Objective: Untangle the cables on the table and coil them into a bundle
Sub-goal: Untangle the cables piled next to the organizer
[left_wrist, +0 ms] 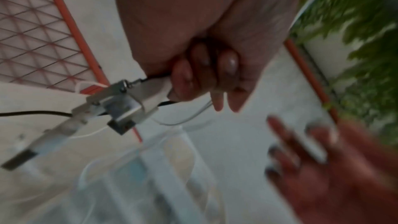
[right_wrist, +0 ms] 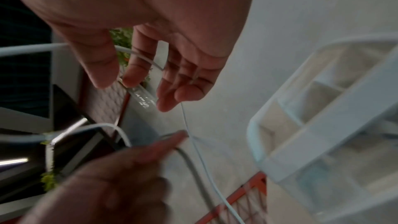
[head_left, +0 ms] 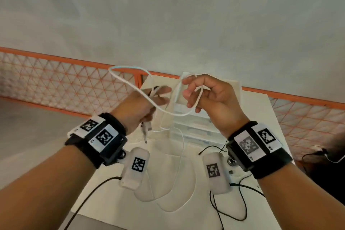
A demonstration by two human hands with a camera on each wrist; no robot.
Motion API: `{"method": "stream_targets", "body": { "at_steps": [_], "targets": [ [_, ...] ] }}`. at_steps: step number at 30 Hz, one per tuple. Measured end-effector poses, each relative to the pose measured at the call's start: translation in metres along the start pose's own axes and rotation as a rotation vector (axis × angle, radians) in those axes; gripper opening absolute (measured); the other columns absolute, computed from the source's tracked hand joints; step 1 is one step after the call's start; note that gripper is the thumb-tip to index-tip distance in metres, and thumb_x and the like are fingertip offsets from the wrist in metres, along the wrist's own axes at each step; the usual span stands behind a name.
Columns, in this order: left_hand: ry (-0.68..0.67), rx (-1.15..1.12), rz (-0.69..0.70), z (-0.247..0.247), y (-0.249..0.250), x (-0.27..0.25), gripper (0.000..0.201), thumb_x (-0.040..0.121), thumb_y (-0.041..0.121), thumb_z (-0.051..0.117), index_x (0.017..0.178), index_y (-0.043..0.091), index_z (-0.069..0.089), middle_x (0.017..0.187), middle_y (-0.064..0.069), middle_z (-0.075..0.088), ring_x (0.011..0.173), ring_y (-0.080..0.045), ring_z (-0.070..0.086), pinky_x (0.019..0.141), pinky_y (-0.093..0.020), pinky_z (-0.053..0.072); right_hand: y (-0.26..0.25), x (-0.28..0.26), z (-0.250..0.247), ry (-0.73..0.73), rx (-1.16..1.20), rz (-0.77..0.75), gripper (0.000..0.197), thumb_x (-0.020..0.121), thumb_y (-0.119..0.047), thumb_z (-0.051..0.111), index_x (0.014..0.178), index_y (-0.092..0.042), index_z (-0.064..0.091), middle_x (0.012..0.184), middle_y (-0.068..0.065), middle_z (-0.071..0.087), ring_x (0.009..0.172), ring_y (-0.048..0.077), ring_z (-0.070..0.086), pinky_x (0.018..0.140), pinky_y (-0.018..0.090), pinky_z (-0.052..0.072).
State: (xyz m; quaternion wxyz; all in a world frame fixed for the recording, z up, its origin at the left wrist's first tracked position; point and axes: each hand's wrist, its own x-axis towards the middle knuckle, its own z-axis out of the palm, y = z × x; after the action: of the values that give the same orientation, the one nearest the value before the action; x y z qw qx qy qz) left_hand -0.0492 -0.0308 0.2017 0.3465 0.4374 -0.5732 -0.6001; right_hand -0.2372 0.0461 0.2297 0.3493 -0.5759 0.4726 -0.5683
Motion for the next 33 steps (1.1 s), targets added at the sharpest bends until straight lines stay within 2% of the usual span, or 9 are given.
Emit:
{"method": "stream_targets", "body": {
  "at_steps": [2, 6, 11, 16, 20, 22, 26, 29, 33],
  "targets": [
    [-0.144, 0.098, -0.069, 0.02, -0.027, -0.002, 0.015, 0.083, 0.02, 0.076, 0.098, 0.025, 0.074, 0.061, -0.004, 0.037, 0.046, -0.01, 0.026, 0.045, -0.024, 0.021, -0.011, 0.008, 0.013, -0.028, 0.037, -0.043, 0.01, 0.077, -0.018, 0.074, 0.082, -0.014, 0.066, 0.118, 0.004, 0.069, 0.063, 0.024, 0.059, 0.055, 0.023, 0.045],
    [-0.011, 0.292, -0.194, 0.033, -0.073, 0.007, 0.028, 0.092, 0.028, 0.062, 0.096, 0.004, 0.075, 0.049, 0.007, 0.039, 0.036, -0.008, 0.027, 0.041, -0.021, 0.022, -0.023, 0.028, 0.022, 0.058, 0.009, -0.117, 0.013, 0.082, -0.01, 0.074, 0.087, -0.019, 0.066, 0.125, 0.004, 0.065, 0.065, 0.023, 0.062, 0.059, 0.02, 0.046],
    [-0.012, 0.458, -0.399, 0.006, -0.122, 0.012, 0.022, 0.088, 0.027, 0.062, 0.08, 0.01, 0.074, 0.063, -0.003, 0.049, 0.042, -0.015, 0.033, 0.039, -0.02, 0.025, -0.021, 0.05, 0.01, 0.274, -0.157, -0.192, 0.025, 0.082, -0.01, 0.074, 0.087, -0.031, 0.061, 0.132, -0.004, 0.059, 0.061, 0.006, 0.057, 0.065, 0.022, 0.048],
    [0.003, 0.533, -0.538, -0.025, -0.152, 0.012, 0.026, 0.085, 0.028, 0.066, 0.066, 0.012, 0.062, 0.058, -0.002, 0.046, 0.037, -0.014, 0.033, 0.039, -0.017, 0.022, -0.021, 0.063, 0.0, 0.399, -0.364, -0.351, 0.023, 0.082, -0.011, 0.074, 0.097, -0.023, 0.06, 0.139, 0.004, 0.049, 0.085, -0.004, 0.059, 0.073, 0.015, 0.048],
    [-0.071, 0.462, -0.617, -0.046, -0.144, 0.014, 0.012, 0.085, 0.015, 0.064, 0.078, 0.007, 0.058, 0.054, -0.002, 0.039, 0.035, -0.013, 0.023, 0.042, -0.017, 0.018, -0.014, 0.069, 0.004, 0.332, -0.41, -0.276, 0.018, 0.083, -0.012, 0.075, 0.092, -0.022, 0.063, 0.132, 0.0, 0.055, 0.075, 0.003, 0.061, 0.069, 0.02, 0.051],
    [-0.101, 0.453, -0.592, -0.058, -0.124, 0.018, 0.012, 0.084, 0.011, 0.067, 0.083, 0.006, 0.056, 0.055, -0.002, 0.04, 0.039, -0.012, 0.024, 0.04, -0.018, 0.02, -0.009, 0.069, 0.015, 0.169, -0.374, -0.071, 0.013, 0.085, -0.009, 0.073, 0.088, -0.02, 0.068, 0.117, -0.004, 0.068, 0.065, 0.021, 0.064, 0.062, 0.026, 0.05],
    [-0.05, 0.174, -0.478, -0.089, -0.052, 0.02, 0.015, 0.088, 0.015, 0.069, 0.096, 0.004, 0.062, 0.055, 0.004, 0.04, 0.044, -0.008, 0.028, 0.036, -0.018, 0.026, 0.007, 0.071, 0.039, -0.125, -0.453, 0.183, 0.029, 0.084, -0.003, 0.054, 0.092, -0.021, 0.075, 0.082, 0.001, 0.074, 0.065, 0.01, 0.066, 0.064, 0.037, 0.055],
    [0.076, 0.017, -0.25, -0.115, 0.01, 0.018, 0.016, 0.09, 0.014, 0.064, 0.102, 0.003, 0.066, 0.06, 0.002, 0.042, 0.041, -0.005, 0.032, 0.035, -0.016, 0.028, 0.011, 0.084, 0.057, -0.098, -0.291, 0.245, 0.032, 0.074, -0.019, 0.049, 0.092, -0.02, 0.075, 0.097, 0.016, 0.072, 0.065, 0.018, 0.067, 0.059, 0.032, 0.049],
    [0.132, -0.096, -0.058, -0.14, 0.049, 0.024, 0.021, 0.094, 0.023, 0.06, 0.098, 0.004, 0.068, 0.06, 0.004, 0.033, 0.05, -0.01, 0.025, 0.044, -0.023, 0.023, 0.001, 0.12, 0.066, 0.115, -0.177, 0.08, 0.027, 0.083, -0.029, 0.057, 0.106, -0.024, 0.071, 0.125, -0.003, 0.067, 0.059, 0.019, 0.065, 0.053, 0.028, 0.045]
  ]
}}
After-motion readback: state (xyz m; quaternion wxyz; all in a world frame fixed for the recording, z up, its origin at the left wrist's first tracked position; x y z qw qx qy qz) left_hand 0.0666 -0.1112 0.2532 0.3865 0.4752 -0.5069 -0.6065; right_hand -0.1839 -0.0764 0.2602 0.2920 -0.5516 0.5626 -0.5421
